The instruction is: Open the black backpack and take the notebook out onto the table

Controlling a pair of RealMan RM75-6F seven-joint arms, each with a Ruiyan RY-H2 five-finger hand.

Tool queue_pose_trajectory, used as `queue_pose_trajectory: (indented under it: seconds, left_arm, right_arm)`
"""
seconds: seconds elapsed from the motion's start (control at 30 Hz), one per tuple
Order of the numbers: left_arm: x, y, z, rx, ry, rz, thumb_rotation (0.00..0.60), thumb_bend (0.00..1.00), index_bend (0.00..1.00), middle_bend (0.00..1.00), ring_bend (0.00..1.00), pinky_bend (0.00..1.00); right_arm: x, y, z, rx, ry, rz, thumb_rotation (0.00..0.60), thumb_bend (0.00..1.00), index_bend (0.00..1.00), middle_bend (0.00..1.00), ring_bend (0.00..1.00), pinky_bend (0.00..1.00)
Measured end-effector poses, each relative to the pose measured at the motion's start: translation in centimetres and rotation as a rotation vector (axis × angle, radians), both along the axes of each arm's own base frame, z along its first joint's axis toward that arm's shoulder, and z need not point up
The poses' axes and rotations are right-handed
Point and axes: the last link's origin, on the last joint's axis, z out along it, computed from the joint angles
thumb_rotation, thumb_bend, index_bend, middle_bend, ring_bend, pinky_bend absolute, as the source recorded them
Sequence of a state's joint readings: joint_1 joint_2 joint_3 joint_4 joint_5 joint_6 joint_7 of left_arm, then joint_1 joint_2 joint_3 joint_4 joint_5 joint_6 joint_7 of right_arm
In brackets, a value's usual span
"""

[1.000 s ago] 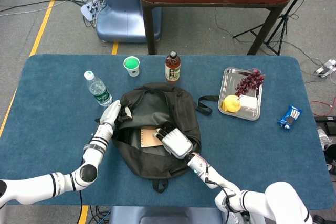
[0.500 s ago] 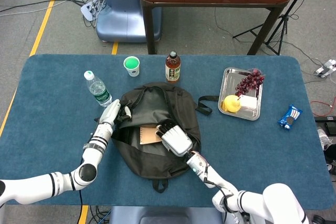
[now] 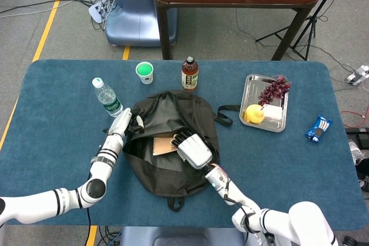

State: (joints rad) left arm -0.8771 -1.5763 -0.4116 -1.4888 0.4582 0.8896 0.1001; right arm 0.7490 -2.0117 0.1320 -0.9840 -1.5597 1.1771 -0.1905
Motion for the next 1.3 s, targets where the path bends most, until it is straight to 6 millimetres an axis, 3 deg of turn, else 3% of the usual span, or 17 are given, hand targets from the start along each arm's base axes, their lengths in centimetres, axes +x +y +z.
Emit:
queue_pose_trajectory:
  seconds: [0.37, 0.63, 0.93, 1.17, 1.3]
  left_arm:
    - [0.2, -0.2, 0.1, -0.002, -0.001, -0.009, 0.6, 0.73, 0.53, 0.43, 0.44, 0.24]
    - [0.2, -0.7, 0.4, -0.009, 0.005, -0.025, 0.6, 0.73, 0.52, 0.43, 0.44, 0.24]
    - [0.0, -1.8, 0.4, -0.026, 0.023, -0.053, 0.6, 0.72, 0.52, 0.43, 0.44, 0.24]
    - [0.1, -2.8, 0.6, -0.034, 0.041, -0.097, 0.6, 0.72, 0.51, 0.43, 0.44, 0.24]
    - [0.2, -3.5, 0.9, -0.042, 0.059, -0.141, 0.6, 0.67, 0.44, 0.4, 0.42, 0.24]
  right_arm:
    - [0.7, 0.8, 2.6, -0.015, -0.074, 0.043, 0.6, 0.52, 0.74, 0.63, 0.48, 0.34]
    - [1.0, 2.1, 6.1, 0.0, -0.141, 0.061, 0.6, 0.52, 0.75, 0.65, 0.51, 0.37]
    - [1.9, 3.7, 11.9, 0.031, -0.23, 0.05, 0.6, 0.52, 0.75, 0.67, 0.53, 0.38]
    - [2.2, 4.6, 17.5, 0.034, -0.308, 0.021, 0.6, 0.52, 0.75, 0.67, 0.53, 0.39]
    - [2.0, 4.9, 20.4, 0.023, -0.351, -0.002, 0.6, 0.52, 0.76, 0.67, 0.53, 0.39]
